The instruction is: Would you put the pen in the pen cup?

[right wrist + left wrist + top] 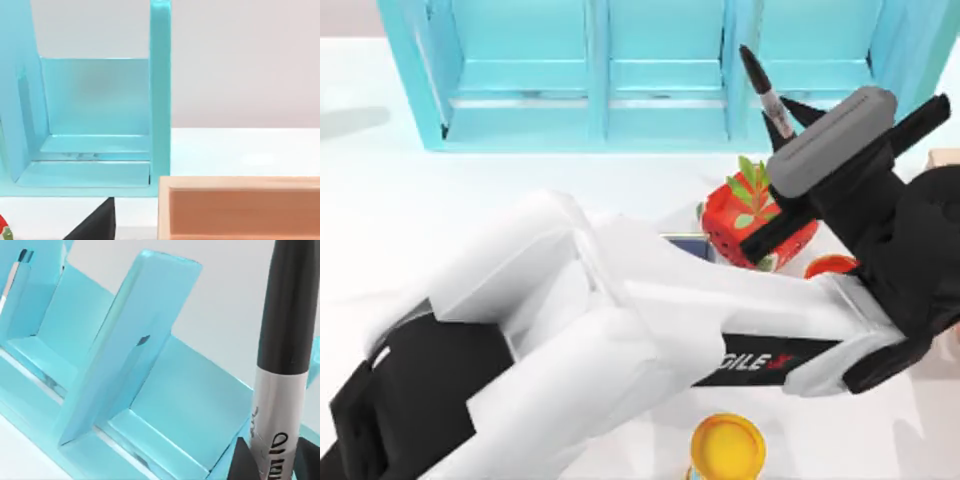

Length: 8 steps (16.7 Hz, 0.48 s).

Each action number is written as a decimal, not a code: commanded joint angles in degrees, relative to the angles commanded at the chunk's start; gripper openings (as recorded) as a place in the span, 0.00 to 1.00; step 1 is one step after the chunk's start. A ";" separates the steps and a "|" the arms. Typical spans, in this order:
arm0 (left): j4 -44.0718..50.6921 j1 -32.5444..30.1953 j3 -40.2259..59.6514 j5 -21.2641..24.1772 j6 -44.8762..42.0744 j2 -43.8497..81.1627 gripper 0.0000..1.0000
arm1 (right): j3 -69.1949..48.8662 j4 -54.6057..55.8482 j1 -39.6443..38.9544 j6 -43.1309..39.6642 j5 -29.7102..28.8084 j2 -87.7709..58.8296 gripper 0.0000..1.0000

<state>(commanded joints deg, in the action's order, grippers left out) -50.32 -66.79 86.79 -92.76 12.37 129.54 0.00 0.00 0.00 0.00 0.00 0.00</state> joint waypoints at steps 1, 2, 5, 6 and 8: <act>3.68 -0.08 -1.83 -0.27 -0.03 -1.54 0.00 | 0.00 0.00 0.00 0.00 0.00 0.00 1.00; 7.56 -0.14 -3.63 -0.59 0.00 -3.13 0.00 | 0.00 0.00 0.00 0.00 0.00 0.00 1.00; 16.13 -0.18 -8.45 -1.56 0.20 -7.63 0.00 | 0.00 0.00 0.00 0.00 0.00 0.00 1.00; 17.80 -0.15 -9.66 -1.78 0.23 -8.76 0.00 | 0.00 0.00 0.00 0.00 0.00 0.00 1.00; 19.32 -0.11 -10.91 -2.02 0.26 -9.91 0.00 | 0.00 0.00 0.00 0.00 0.00 0.00 1.00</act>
<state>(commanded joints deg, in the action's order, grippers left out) -31.00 -66.91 75.89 -94.78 12.63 119.63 0.00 0.00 0.00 0.00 0.00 0.00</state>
